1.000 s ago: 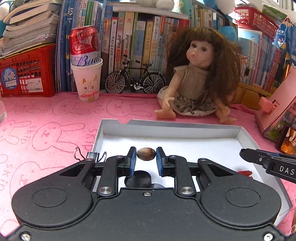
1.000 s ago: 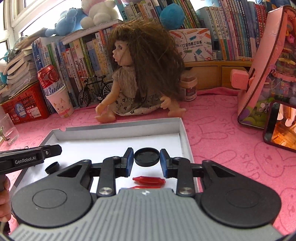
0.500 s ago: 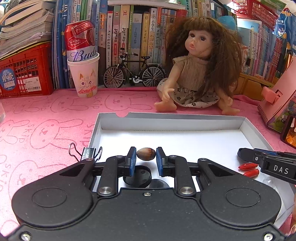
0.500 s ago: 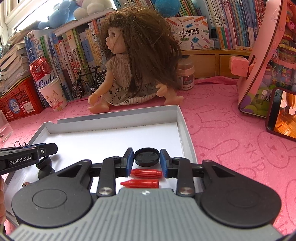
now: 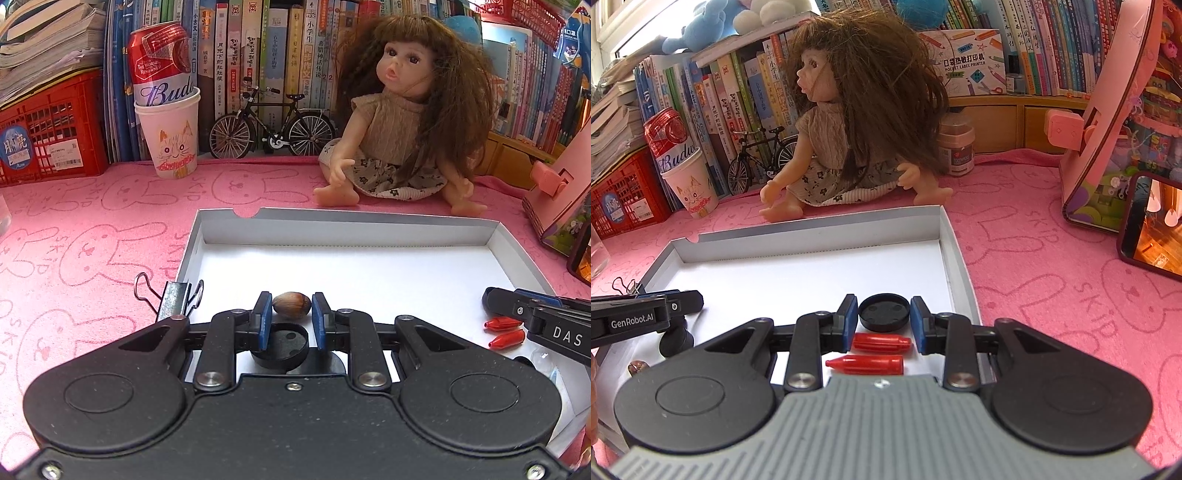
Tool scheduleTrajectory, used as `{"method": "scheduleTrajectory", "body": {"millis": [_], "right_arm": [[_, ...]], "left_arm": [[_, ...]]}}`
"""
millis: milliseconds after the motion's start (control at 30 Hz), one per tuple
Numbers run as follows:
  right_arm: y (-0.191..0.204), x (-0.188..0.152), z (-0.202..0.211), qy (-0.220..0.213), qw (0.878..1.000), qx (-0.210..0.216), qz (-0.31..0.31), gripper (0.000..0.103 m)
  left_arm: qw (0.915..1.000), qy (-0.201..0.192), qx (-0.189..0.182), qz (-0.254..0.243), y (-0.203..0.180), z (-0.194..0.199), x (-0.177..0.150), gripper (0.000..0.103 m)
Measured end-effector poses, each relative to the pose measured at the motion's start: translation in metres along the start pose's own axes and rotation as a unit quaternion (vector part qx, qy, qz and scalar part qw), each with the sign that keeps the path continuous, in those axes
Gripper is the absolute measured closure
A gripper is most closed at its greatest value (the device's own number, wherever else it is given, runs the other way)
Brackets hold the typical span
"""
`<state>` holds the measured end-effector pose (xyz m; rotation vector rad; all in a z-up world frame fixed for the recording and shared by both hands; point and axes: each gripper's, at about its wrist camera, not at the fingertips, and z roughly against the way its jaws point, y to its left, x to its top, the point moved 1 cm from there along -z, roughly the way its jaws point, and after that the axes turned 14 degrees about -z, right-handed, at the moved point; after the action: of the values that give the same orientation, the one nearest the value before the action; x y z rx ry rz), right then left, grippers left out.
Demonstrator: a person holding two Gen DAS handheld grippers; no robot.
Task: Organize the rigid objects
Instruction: 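Open both tools to release the nut and lid inside the tray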
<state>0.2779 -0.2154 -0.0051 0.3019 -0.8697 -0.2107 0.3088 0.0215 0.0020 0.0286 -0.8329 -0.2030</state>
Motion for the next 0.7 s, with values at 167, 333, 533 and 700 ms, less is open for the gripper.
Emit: {"method": "scheduleTrajectory", "body": {"millis": [167,333,533,700], "right_arm": [[0.001,0.0,0.0,0.001,1.0,-0.001,0.001,0.068],[0.001,0.0,0.0,0.002,1.0,-0.003,0.003,0.065],[-0.004,0.001,0.01,-0.01,1.0,0.017,-0.024,0.038],[0.0,0.001,0.019,-0.019,1.0,0.017,-0.012,0.034]], "left_arm": [[1.0,0.003,-0.001,0.001,0.001,-0.001,-0.001,0.081],[1.0,0.004,0.001,0.002,0.0,-0.001,0.0,0.081],[0.9999,-0.009,-0.006,0.005,0.001,0.009,-0.002,0.053],[0.9997,-0.024,-0.007,0.002,0.0,0.022,-0.004,0.041]]}}
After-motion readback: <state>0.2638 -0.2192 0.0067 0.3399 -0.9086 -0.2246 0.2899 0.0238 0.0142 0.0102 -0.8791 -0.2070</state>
